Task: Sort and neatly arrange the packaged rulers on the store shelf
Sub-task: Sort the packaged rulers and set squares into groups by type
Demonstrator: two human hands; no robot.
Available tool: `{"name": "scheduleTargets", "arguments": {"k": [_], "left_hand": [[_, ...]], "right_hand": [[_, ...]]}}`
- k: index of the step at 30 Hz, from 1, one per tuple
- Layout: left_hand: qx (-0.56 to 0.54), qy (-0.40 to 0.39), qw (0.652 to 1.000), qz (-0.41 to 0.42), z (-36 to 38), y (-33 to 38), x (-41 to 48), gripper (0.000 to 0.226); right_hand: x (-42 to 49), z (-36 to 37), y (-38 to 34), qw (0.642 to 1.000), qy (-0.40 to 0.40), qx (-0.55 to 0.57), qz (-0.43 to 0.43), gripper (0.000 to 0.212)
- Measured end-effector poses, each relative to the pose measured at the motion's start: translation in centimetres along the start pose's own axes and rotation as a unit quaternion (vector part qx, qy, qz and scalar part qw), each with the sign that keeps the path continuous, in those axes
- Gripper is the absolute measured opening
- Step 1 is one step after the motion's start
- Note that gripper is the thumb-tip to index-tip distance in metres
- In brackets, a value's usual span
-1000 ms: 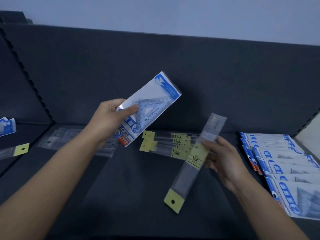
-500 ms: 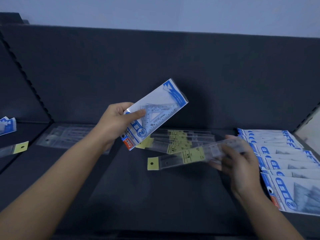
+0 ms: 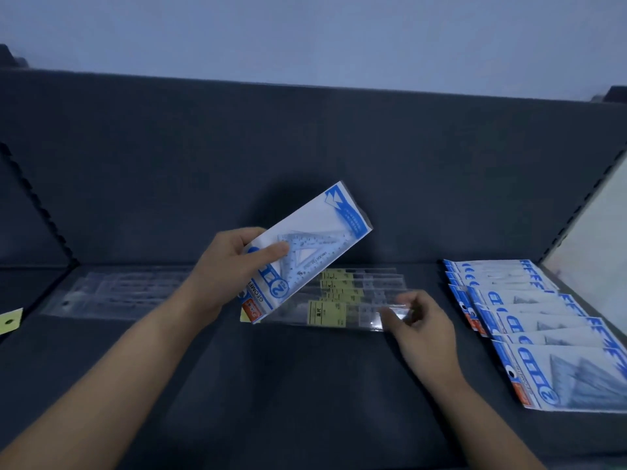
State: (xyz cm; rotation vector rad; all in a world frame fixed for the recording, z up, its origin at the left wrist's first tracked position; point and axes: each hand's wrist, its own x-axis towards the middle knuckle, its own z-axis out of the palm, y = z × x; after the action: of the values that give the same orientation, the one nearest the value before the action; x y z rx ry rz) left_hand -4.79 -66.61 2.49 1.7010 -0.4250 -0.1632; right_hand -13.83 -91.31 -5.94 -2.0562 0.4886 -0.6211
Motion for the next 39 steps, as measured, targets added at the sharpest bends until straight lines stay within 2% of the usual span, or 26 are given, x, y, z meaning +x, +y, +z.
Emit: {"name": "scheduleTargets", "arguments": {"k": [2,5,7,9,11,13,15,17,20,24,28,31,34,36,39], "left_hand": [[-0.006,-0.01,1.0,-0.002,0.5,-0.1,0.2,0.011],[-0.006,-0.007,1.0,-0.005,1.9,0.1,0.6,0.015],[0.003,-0.018,1.0,-0.004,3.2,0.4,0.8,0.01],[0.024,-0.053,0.998,-0.006,4.8,0.8,1.0,0.01],[0.033,-0.102,0.994,-0.026,7.0,1.5,1.3,0.014],[0.036,-0.15,0.987,-0.051,10.0,2.3,1.6,0.015],[0.053,-0.19,0.978,-0.064,13.9,2.9,1.7,0.013],[0.065,-0.231,0.968,-0.07,18.3,3.2,1.6,0.013],[0.103,-0.258,0.958,-0.075,25.1,3.1,1.3,0.015],[0.288,-0.219,0.931,-0.041,32.0,2.5,1.0,0.033],[0.379,-0.161,0.911,-0.021,35.1,1.7,-0.1,0.041],[0.442,-0.106,0.891,0.012,35.5,1.5,-0.9,0.053],[0.473,-0.052,0.878,0.047,34.8,1.9,-2.2,0.054],[0.472,-0.027,0.88,0.045,33.6,2.2,-3.4,0.053],[0.509,0.004,0.86,0.029,30.6,2.7,-5.7,0.061]], "right_hand": [[0.3,-0.2,0.2,0.996,0.0,-0.079,-0.044,0.017],[0.9,-0.7,0.4,0.974,-0.022,-0.21,-0.079,0.033],[1.1,-2.0,0.3,0.981,-0.047,-0.161,-0.099,0.042],[1.0,-4.4,0.2,0.993,-0.081,0.008,-0.083,0.054],[1.4,-7.7,0.3,0.976,-0.122,0.181,-0.024,0.064],[2.4,-11.5,1.2,0.955,-0.141,0.261,0.012,0.067],[3.6,-15.3,2.5,0.948,-0.153,0.278,0.026,0.064],[4.6,-18.6,4.6,0.952,-0.176,0.249,0.027,0.056],[5.8,-23.2,8.7,0.968,-0.232,0.097,-0.005,0.039],[7.1,-28.0,12.9,0.957,-0.277,-0.077,-0.036,0.039],[7.7,-29.4,15.1,0.935,-0.275,-0.206,-0.083,0.046],[7.9,-29.4,15.9,0.934,-0.262,-0.204,-0.13,0.052],[7.6,-28.3,15.2,0.934,-0.234,-0.183,-0.198,0.045],[7.2,-27.2,13.8,0.93,-0.224,-0.157,-0.245,0.038],[6.2,-24.5,10.6,0.908,-0.252,-0.157,-0.297,0.037]]}}
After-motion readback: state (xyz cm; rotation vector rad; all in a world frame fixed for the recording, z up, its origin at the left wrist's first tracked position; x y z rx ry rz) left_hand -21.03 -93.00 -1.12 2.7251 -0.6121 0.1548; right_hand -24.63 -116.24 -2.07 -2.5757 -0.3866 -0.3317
